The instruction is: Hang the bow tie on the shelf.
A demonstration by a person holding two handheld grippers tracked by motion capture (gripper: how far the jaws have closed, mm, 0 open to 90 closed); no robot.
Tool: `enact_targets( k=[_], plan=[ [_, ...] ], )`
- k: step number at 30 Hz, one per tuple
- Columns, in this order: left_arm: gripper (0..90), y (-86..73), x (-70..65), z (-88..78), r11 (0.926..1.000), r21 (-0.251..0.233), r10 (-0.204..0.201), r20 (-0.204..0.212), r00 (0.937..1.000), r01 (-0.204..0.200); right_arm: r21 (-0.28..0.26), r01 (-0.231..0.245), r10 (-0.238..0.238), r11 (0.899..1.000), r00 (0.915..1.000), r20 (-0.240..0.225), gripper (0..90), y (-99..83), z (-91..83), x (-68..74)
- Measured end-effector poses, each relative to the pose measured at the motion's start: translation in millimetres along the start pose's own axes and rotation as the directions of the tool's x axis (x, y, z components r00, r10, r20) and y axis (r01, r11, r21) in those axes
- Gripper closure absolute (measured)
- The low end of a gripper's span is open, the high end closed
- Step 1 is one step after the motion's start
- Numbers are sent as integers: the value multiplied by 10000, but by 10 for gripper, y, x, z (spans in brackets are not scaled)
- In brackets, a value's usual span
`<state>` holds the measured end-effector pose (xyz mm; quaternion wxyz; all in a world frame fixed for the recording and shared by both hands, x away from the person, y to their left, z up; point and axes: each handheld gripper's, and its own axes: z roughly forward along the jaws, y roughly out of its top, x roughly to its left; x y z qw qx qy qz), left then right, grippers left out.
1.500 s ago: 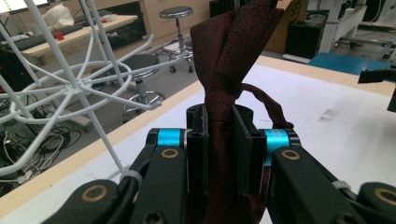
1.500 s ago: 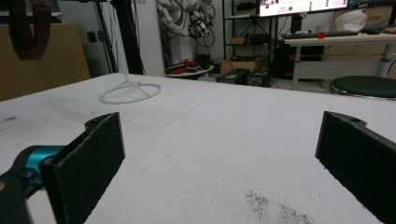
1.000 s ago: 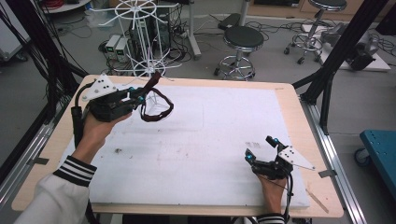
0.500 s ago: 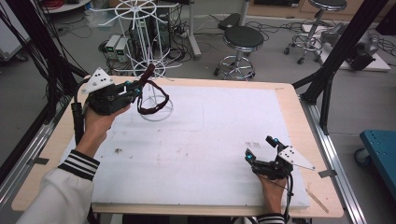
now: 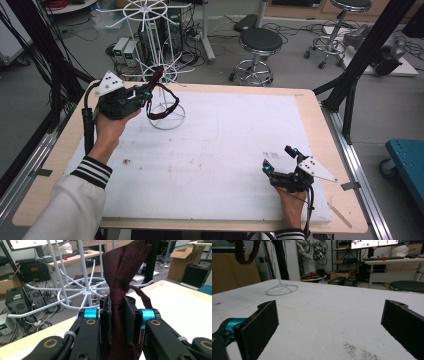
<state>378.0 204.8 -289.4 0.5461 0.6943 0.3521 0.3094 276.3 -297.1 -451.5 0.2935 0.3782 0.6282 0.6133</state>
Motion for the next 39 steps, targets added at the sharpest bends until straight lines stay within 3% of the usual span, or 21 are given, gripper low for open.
enact_targets(
  k=[21, 39],
  plan=[
    [763, -41, 6, 95, 9982, 519, 314, -410, 9987, -292, -36, 51, -51, 10000, 10000, -14, 6, 0, 3, -3],
    [723, -33, -8, 87, 9984, 454, 373, -590, 9976, -346, 44, -9, 10, 10000, 10000, -34, 6, 0, 0, 7]
  ],
)
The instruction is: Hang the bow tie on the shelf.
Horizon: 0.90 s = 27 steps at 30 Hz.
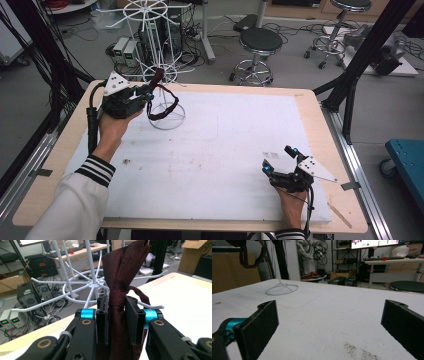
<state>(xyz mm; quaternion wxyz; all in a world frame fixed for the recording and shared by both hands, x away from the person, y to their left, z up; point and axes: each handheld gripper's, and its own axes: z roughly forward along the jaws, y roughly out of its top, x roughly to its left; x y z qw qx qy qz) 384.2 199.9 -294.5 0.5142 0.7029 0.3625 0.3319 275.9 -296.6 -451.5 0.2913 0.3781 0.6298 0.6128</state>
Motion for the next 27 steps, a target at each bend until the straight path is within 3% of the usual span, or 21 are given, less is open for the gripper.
enact_targets(
  k=[4, 14, 16, 19, 23, 27],
  plan=[
    [696, 4, 5, -6, 10000, -31, 31, -40, 10000, -31, -16, -1, 1, 10000, 10000, -4, 6, -1, 1, 1],
    [500, 4, 34, -16, 9997, -33, -257, -152, 9996, 257, -12, 10, -10, 10000, 10000, 12, 6, 0, 1, 3],
    [405, 7, 41, -23, 9992, -69, -387, -133, 9992, 386, -15, 9, -9, 10000, 10000, 18, 6, 0, 1, 3],
    [340, 12, 46, -43, 9992, -297, -260, 36, 9997, 261, -20, 26, -26, 10000, 10000, 13, 6, 0, 2, 2],
    [95, 27, 31, -70, 9992, -388, 42, -231, 9997, -51, -18, -1, 1, 10000, 10000, 1, 6, -1, 1, 1],
    [66, 33, 63, -124, 9981, -613, 19, -31, 10000, -21, 9, 22, -22, 10000, 10000, 23, 6, 1, 0, 4]
  ],
)
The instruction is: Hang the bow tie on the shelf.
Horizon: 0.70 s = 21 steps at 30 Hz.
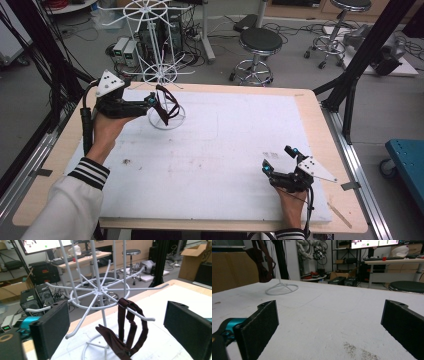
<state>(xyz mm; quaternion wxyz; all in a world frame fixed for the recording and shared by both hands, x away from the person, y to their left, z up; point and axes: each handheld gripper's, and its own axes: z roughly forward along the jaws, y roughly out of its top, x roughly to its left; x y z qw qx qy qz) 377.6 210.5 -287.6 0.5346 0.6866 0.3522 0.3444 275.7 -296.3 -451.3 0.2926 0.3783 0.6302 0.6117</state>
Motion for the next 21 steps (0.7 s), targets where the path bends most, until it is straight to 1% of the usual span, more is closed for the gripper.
enact_targets(
  k=[1, 4, 5, 10, 12, 14, 15, 17, 21],
  plan=[
    [66, 3, 9, -13, 10000, -66, -37, 90, 10000, 38, -20, -10, 10, 10000, 10000, -7, 6, -1, 0, -1],
    [66, 10, 26, -42, 9998, -178, 1, 180, 9998, 2, -60, 17, -17, 10000, 10000, 11, 6, -1, 2, -8],
    [66, 11, 33, -48, 9998, -201, 3, 198, 9998, 1, -64, 11, -11, 10000, 10000, 58, 6, -1, 2, -10],
    [66, 4, 62, -61, 9996, -263, -35, 215, 9998, 41, -73, -48, 48, 10000, 10000, 10, 6, -1, 1, -11],
    [66, 4, 58, -74, 9995, -302, 14, 252, 9997, -7, -79, -38, 38, 10000, 10000, 19, 6, -1, 2, -11],
    [66, 3, 42, -99, 9993, -376, 107, 425, 9990, -91, -61, 6, -5, 10000, 10000, 38, 6, 0, 2, -12],
    [66, 3, 29, -115, 9990, -405, 199, 421, 9989, -182, -66, 5, -4, 10000, 10000, 35, 6, 0, 2, -12],
    [65, -8, 7, -160, 9980, -559, 332, 575, 9978, -300, -54, 15, -15, 10000, 10000, 34, 6, 0, 1, -12],
    [65, -69, -16, -286, 9960, -836, 413, 1030, 9938, -327, -23, -12, 12, 10000, 10000, -10, 6, -2, 1, -1]
  ],
)
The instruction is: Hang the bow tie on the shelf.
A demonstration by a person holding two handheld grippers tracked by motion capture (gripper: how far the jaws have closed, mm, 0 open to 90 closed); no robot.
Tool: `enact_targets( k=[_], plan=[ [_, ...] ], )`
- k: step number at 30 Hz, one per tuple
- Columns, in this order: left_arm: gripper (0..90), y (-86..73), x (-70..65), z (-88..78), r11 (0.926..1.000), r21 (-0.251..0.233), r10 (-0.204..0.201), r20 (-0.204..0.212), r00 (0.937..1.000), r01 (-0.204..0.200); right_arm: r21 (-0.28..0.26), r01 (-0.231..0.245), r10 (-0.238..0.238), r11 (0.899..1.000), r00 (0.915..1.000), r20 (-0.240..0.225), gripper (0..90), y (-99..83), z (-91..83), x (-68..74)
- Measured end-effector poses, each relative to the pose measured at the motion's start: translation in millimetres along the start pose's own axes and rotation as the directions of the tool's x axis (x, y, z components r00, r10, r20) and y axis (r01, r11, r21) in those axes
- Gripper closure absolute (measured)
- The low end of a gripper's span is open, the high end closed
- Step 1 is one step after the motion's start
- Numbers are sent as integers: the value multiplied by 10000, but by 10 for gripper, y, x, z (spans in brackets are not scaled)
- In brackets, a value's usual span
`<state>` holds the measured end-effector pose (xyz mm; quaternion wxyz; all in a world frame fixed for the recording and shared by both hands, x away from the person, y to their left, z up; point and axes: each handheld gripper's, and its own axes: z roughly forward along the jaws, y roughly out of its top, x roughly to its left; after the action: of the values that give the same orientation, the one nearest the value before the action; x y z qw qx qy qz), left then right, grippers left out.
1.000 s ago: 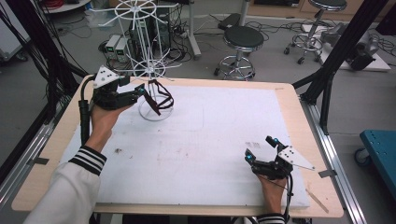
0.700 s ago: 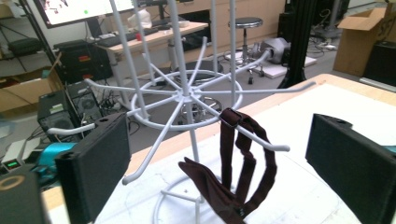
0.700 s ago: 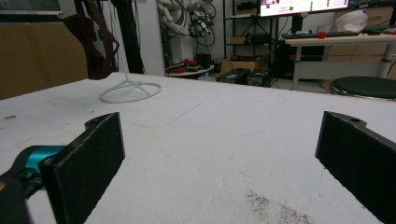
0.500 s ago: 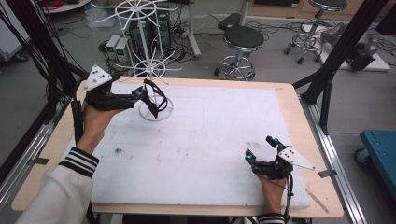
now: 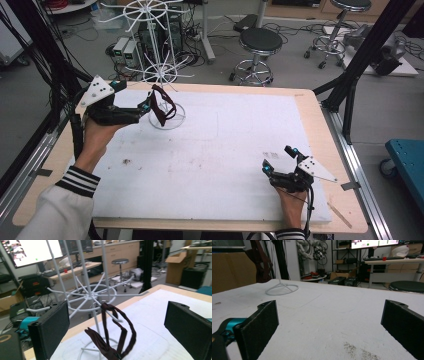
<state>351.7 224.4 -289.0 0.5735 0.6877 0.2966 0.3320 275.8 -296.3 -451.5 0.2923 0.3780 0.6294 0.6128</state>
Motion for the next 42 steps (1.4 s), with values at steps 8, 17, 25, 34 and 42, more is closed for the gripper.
enact_targets(
  k=[8, 17, 25, 34, 42],
  plan=[
    [65, -266, -25, -397, 9977, -464, 523, 763, 9957, -489, -34, 73, -73, 10000, 10000, 63, 6, -1, -3, 8],
    [66, -932, 54, -782, 9973, -732, 86, 743, 9972, -31, -41, 136, -135, 9999, 9999, 88, 6, -1, -1, 10],
    [65, -1388, 34, -907, 9934, -900, -651, 621, 9959, 706, -27, 81, -80, 10000, 9999, 59, 6, -1, -3, 9],
    [66, -1723, -10, -920, 9953, -718, -631, 379, 9973, 657, -6, 46, -46, 10000, 10000, 61, 6, -1, -5, 9],
    [66, -1769, -47, -954, 9910, -1111, -726, 249, 9970, 750, -71, 121, -120, 9999, 9999, 118, 6, -2, -3, 12]
  ],
)
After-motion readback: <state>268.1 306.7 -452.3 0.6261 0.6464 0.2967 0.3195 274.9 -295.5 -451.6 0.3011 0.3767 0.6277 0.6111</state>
